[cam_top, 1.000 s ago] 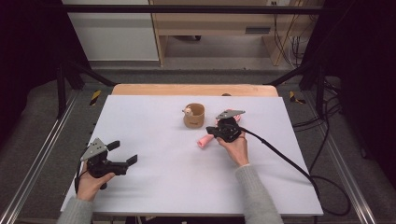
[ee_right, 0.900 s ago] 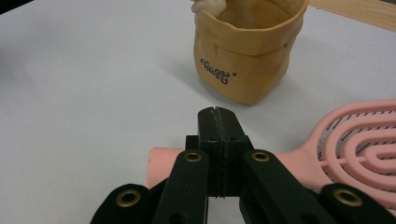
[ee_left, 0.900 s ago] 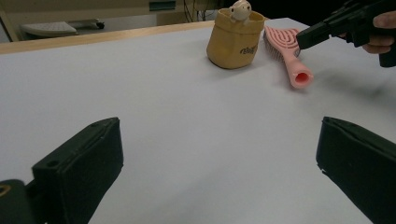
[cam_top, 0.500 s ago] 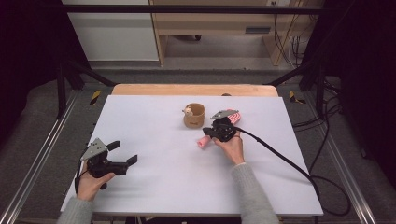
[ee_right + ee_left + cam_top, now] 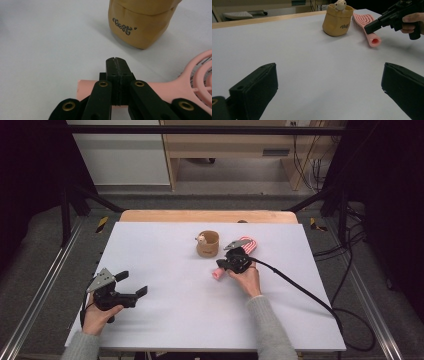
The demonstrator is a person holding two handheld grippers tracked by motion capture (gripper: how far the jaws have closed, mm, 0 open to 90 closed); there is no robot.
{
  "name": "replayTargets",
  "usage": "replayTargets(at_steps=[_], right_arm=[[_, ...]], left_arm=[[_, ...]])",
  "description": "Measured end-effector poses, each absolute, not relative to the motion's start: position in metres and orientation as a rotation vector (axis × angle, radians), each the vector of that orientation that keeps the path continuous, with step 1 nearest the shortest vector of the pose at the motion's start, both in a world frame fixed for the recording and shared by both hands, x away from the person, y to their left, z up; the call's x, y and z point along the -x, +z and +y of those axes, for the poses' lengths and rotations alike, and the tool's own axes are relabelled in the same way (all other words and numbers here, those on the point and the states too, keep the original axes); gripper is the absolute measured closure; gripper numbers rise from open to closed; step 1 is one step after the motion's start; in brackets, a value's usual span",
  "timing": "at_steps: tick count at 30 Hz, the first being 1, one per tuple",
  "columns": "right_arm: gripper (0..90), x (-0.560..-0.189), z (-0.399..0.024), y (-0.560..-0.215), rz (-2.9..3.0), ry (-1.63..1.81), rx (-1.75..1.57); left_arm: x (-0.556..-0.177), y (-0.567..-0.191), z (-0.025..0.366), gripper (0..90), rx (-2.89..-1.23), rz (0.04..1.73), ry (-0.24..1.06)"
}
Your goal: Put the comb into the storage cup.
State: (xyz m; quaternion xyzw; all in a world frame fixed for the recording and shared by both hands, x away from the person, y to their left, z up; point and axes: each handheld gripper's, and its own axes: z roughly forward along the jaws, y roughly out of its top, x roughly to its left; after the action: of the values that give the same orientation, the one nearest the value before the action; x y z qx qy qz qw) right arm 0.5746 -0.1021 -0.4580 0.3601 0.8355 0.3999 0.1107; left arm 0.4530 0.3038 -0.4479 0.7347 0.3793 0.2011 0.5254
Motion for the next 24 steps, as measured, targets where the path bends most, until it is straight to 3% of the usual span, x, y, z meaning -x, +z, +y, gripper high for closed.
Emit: replayTargets(at_steps=[24], right_arm=[[90.0, -0.565, -0.111, -0.450, 2.534, 1.023, -1.005]], left_arm=[[-0.452, -0.447, 0.303, 0.6, -1.752, 0.905, 0.481]])
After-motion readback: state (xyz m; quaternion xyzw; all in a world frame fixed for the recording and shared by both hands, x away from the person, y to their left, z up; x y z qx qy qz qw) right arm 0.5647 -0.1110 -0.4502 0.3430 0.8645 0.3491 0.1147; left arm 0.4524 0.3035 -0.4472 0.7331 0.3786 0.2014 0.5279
